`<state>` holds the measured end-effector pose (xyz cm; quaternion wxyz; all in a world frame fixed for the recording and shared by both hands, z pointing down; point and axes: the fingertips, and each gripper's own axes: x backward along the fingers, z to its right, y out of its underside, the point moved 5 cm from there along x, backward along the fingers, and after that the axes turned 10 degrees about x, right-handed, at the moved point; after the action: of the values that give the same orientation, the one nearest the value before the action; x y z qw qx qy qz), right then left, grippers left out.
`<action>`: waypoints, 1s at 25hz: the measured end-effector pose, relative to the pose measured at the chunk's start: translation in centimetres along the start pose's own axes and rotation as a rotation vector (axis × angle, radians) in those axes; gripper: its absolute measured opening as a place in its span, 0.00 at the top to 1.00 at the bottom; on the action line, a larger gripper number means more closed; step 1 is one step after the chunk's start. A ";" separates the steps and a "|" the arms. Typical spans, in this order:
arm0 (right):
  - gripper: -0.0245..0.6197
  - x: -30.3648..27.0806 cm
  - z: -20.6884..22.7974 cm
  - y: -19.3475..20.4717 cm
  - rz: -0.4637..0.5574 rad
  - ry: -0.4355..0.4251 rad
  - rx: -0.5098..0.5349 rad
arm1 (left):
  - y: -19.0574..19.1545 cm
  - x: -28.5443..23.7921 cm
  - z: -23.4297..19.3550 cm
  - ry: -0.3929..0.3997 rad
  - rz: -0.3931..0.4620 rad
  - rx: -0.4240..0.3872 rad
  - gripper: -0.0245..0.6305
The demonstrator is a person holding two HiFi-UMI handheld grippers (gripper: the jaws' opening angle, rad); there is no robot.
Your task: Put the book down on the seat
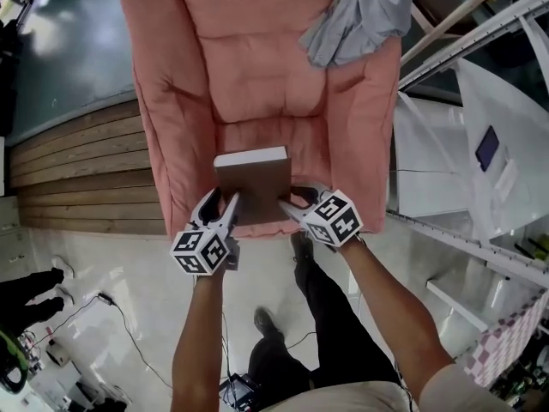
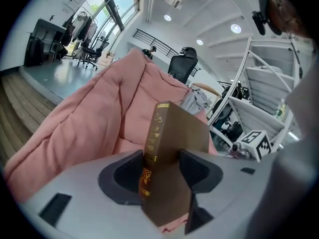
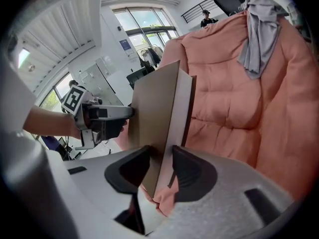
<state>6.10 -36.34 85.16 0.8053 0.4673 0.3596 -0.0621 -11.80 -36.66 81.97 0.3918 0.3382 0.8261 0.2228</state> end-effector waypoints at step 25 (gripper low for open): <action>0.79 -6.7 2.9 8.4 -0.170 0.027 -0.227 | 7.6 -4.1 -5.6 -0.170 -0.268 0.025 0.62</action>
<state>6.38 -35.55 96.29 0.8397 0.3421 0.4135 -0.0826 -11.49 -35.15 92.16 0.4824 0.2475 0.8303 0.1290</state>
